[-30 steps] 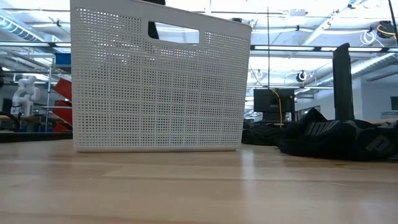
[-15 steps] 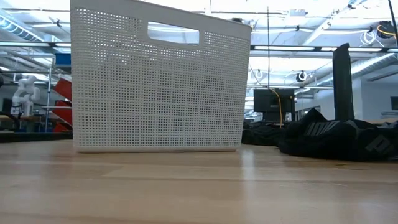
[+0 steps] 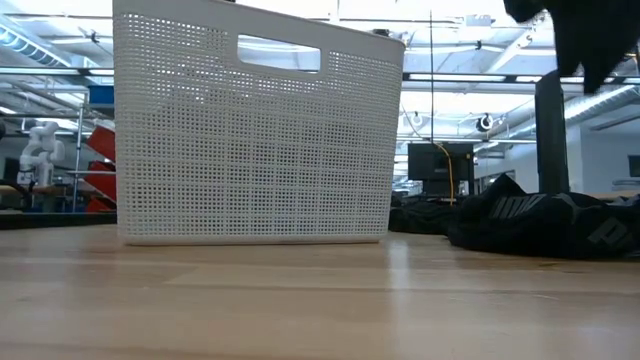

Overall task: Sort clothes
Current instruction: Put the gray short into the white laundry bin

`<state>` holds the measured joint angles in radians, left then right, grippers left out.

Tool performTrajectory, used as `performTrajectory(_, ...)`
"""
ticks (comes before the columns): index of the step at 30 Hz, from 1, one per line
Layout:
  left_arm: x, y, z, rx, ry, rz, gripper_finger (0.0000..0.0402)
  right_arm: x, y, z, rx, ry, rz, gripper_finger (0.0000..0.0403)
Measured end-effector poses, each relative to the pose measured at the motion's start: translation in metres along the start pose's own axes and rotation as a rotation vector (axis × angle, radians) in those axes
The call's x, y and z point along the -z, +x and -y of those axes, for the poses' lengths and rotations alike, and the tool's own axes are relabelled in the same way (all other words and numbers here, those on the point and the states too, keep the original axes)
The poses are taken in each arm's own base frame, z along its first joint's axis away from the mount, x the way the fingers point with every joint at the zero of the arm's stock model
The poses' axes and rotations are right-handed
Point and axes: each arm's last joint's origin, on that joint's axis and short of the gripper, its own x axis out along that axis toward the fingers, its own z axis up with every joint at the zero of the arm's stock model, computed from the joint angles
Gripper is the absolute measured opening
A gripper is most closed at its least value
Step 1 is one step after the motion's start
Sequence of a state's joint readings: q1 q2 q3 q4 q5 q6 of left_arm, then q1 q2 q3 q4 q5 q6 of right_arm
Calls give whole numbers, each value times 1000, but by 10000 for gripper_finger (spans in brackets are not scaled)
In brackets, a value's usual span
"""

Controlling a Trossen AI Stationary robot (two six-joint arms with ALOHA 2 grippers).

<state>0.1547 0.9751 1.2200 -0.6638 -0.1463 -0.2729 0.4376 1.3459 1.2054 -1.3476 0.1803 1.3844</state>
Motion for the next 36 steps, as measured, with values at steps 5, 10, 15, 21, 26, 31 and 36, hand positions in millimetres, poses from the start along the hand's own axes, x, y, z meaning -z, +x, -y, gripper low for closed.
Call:
performTrajectory(5, 1, 8, 1, -7, 3, -20, 212, 8, 26, 1, 13, 66, -38, 297)
performTrajectory(10, 2, 15, 1, -12, 6, -39, 212, 8, 40, 12, 104, 246, -48, 297)
performTrajectory(15, 3, 19, 2, -15, 8, -48, 212, 2, 51, 28, 247, 542, -22, 297)
performTrajectory(21, -3, 23, 4, 0, 0, 4, 212, -14, 71, 49, 375, 743, 28, 297)
performTrajectory(26, -4, 23, 5, 12, -10, 16, 212, -22, 99, 63, 361, 785, -42, 297)
performTrajectory(31, -3, 23, 7, 22, -9, 14, 212, -27, 117, 73, 344, 838, -18, 297)
performTrajectory(36, -3, 22, 10, 40, -2, 10, 212, -34, 128, 82, 337, 844, 7, 264)
